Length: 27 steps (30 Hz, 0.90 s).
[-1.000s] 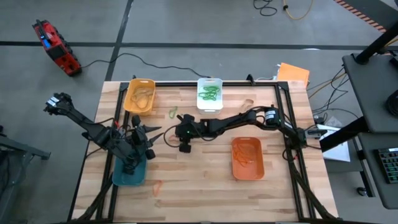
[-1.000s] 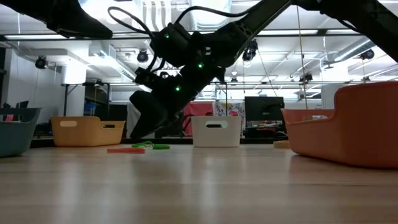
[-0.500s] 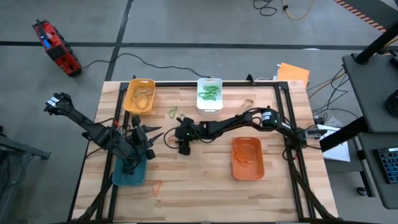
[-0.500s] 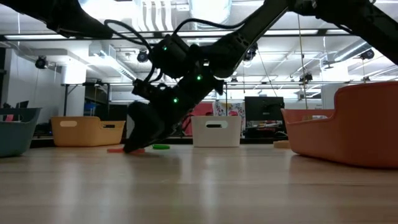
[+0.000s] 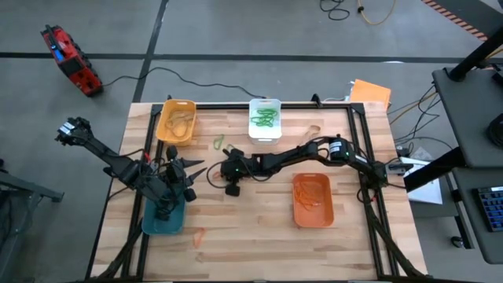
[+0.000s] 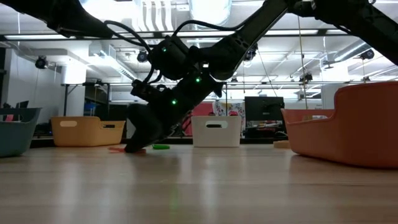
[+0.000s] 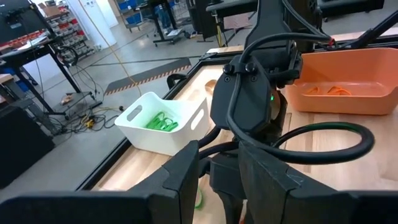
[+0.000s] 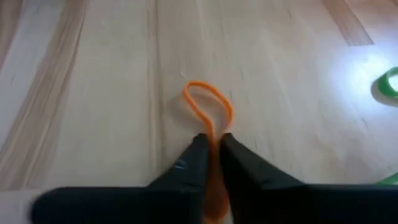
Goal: Sort rubber bands into baskets
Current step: Put the orange rubber band into the orange bin
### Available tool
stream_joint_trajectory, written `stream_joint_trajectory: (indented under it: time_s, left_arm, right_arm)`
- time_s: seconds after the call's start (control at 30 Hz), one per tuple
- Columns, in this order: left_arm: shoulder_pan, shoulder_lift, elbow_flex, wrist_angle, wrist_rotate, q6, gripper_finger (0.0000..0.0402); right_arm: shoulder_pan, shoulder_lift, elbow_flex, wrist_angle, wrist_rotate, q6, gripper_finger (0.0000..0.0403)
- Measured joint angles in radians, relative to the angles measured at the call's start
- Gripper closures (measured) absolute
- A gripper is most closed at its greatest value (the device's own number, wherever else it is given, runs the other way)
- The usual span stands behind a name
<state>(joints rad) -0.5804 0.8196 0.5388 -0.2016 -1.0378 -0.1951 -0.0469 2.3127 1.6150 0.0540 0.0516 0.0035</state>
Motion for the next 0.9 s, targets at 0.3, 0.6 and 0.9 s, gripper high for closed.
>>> stream_joint_trajectory:
  time_s: [0.3,0.6,0.9]
  left_arm:
    - [0.000,0.000,0.000,0.006,0.000,-0.001,0.0303]
    - [0.000,0.000,0.000,0.019,0.000,-0.001,0.0303]
    - [0.000,0.004,0.000,0.030,0.000,-0.001,0.0303]
  right_arm:
    - [0.006,-0.027,-0.003,-0.024,0.001,-0.048,0.0393]
    - [0.040,-0.134,-0.007,-0.136,0.001,-0.102,0.0394]
    - [0.085,-0.352,-0.161,-0.170,0.001,-0.121,0.0394]
